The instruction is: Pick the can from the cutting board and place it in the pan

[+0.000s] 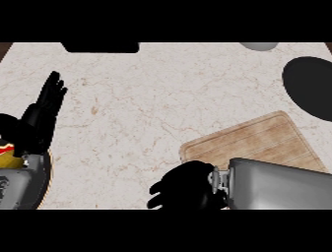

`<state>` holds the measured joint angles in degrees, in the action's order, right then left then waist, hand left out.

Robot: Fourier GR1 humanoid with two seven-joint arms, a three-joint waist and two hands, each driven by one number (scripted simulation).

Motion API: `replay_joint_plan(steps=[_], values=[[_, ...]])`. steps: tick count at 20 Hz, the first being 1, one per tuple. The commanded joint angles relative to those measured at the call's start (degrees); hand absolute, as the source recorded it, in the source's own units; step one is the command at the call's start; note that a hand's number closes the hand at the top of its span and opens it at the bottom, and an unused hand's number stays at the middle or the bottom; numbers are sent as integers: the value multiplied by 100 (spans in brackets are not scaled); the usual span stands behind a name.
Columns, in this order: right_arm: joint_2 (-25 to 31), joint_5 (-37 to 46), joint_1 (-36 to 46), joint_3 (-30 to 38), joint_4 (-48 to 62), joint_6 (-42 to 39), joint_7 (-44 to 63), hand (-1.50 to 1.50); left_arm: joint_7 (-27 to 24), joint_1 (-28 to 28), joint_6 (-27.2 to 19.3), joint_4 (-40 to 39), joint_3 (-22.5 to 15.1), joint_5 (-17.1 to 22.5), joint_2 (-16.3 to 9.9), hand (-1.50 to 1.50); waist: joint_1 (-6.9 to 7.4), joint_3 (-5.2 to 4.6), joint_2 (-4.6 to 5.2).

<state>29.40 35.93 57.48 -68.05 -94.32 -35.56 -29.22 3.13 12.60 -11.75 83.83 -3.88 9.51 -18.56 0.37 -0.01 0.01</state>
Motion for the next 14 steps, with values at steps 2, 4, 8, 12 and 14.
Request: replay_joint_plan(steps=[2,4,8,12,14], values=[[-201,469,-203,-84,-69,-423,-228,-150,-101,162,67,-185,61,-117,79,0,-29,-1,0],[-234,568,-9,-12,67,-480,-382,-150,-286,60,68,-363,113,-138,149,0,-12,-2,5],[-384,915,-286,-243,531,-187,-494,-150,300,21,57,282,50,-125,108,0,18,1,-3],[-449,1323,-402,-338,792,72,-670,-150,129,51,130,71,88,-217,170,0,9,1,4],[-635,1318,-468,-469,654,-270,-439,-150,-38,-20,167,-13,224,-184,135,0,-7,-2,-2]])
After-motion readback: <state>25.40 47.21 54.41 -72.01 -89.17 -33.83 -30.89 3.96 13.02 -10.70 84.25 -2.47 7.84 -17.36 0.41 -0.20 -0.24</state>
